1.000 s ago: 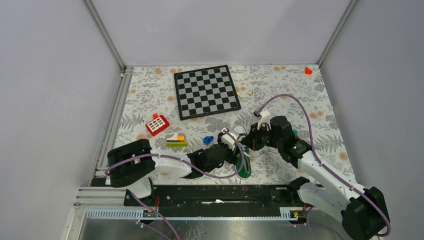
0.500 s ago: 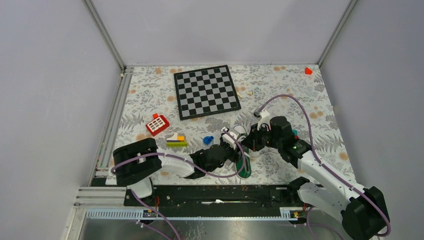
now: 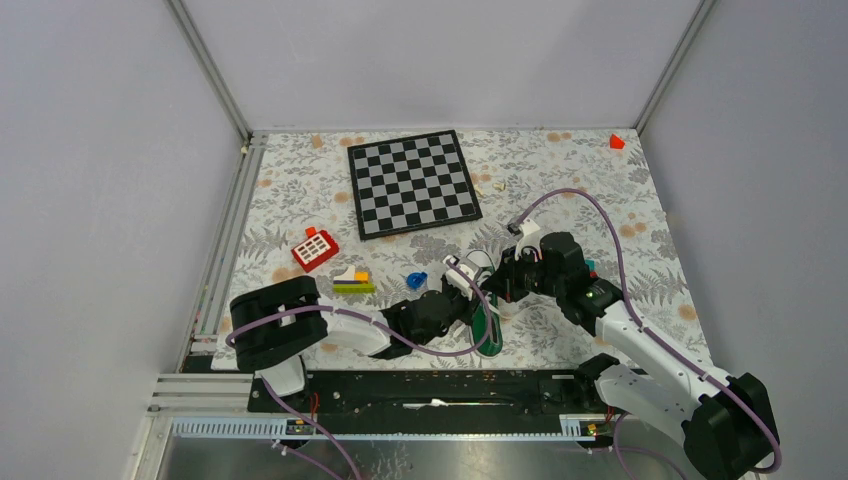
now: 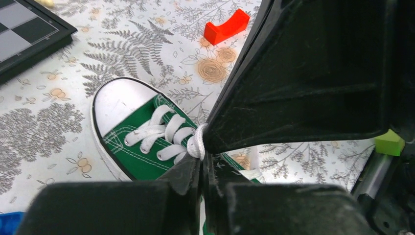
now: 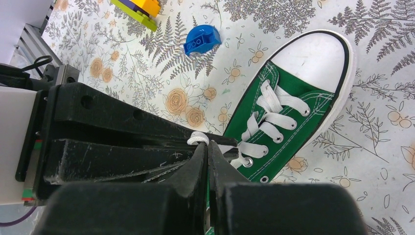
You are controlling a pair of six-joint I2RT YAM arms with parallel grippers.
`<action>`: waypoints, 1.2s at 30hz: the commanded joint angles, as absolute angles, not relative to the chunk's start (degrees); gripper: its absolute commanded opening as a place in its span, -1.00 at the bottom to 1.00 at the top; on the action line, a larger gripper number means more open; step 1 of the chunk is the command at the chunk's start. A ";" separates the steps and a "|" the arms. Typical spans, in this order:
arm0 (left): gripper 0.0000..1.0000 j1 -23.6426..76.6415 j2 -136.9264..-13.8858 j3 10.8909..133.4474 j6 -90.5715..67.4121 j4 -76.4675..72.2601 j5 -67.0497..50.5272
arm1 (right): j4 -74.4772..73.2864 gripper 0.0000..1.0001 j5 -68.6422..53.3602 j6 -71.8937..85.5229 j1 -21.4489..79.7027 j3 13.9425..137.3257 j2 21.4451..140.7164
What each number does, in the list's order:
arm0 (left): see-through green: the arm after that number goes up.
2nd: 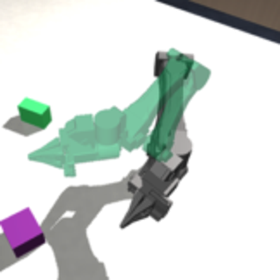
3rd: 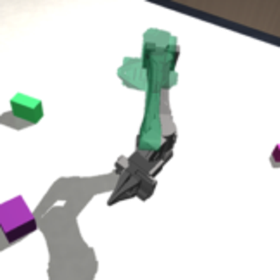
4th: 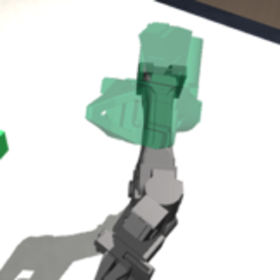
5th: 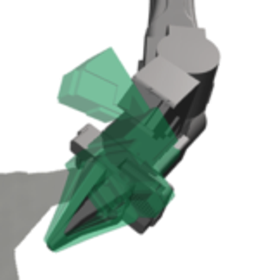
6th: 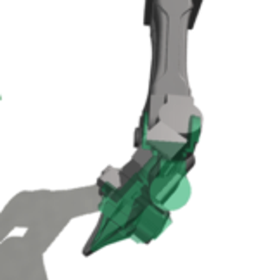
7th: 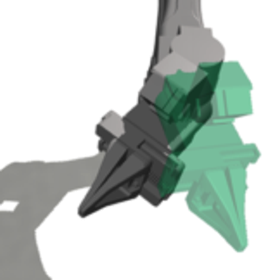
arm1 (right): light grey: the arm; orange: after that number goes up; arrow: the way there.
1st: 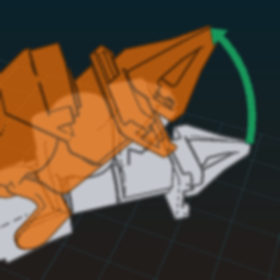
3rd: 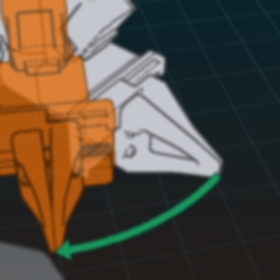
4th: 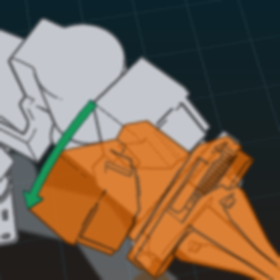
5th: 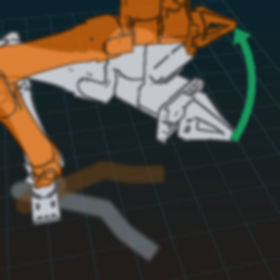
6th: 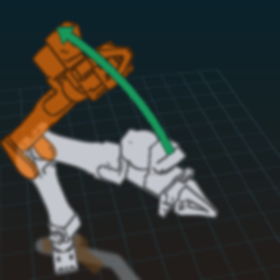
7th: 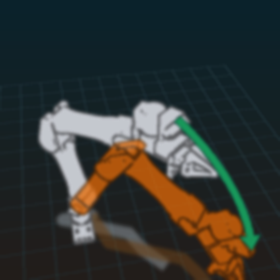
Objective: Tie the shoes
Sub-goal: Wrap the shoelace around the shoelace.
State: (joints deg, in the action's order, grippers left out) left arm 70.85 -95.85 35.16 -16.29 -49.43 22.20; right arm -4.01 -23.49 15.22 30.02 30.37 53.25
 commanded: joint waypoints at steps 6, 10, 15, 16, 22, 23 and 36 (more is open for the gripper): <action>-1.00 70.84 -96.66 34.46 -16.67 -55.56 25.63 | -4.57 -1.00 -23.71 14.82 29.71 32.98 52.98; -1.00 70.76 -97.31 34.15 -16.62 -56.37 25.82 | -4.75 -1.00 -23.99 15.14 29.71 33.17 53.26; -0.51 70.75 -99.11 35.44 -15.84 -54.22 23.53 | -4.77 -1.00 -23.37 15.96 29.71 33.21 53.26; -0.47 70.75 -99.44 35.28 -15.97 -54.68 23.47 | -5.05 -1.00 -22.83 16.11 29.71 33.20 53.33; -0.41 70.66 -99.76 33.56 -16.34 -58.04 23.41 | -5.20 -1.00 -20.87 17.41 29.71 32.24 52.66; -0.44 70.66 -99.68 33.26 -16.35 -58.88 23.42 | -5.14 -1.00 -20.71 17.55 29.71 32.03 52.52; 0.39 70.74 -94.74 29.57 -17.88 -58.60 23.84 | -4.95 -1.00 -20.13 18.10 29.62 31.72 52.47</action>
State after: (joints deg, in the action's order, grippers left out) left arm 70.70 -98.67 31.46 -16.86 -55.81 23.16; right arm -5.45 -21.41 17.67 29.98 30.89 53.25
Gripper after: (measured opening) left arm 0.680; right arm 0.015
